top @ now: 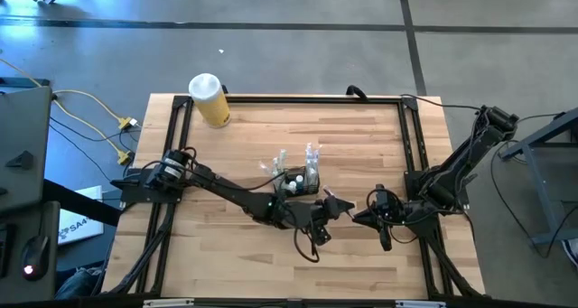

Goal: Pick & Place toothbrushing station
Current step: Put the violet toothbrush into the wire organizer

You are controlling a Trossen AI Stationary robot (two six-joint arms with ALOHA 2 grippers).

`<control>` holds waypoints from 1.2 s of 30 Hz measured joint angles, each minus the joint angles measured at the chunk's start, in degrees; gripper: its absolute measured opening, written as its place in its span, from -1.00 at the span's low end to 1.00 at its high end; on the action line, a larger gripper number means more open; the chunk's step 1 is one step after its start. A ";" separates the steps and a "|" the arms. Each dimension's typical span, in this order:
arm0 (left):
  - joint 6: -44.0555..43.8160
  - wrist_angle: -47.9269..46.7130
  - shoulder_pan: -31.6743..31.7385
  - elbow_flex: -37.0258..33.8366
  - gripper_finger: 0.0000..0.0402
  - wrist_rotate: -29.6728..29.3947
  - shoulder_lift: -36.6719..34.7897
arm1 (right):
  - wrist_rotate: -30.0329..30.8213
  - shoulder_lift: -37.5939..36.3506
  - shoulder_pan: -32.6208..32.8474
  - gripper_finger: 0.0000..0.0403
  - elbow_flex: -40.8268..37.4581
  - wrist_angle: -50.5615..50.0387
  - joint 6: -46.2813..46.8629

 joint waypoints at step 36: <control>-4.88 -2.18 0.34 0.19 -0.79 -6.72 -0.16 | 0.11 0.07 -0.07 -0.92 0.00 -1.13 0.59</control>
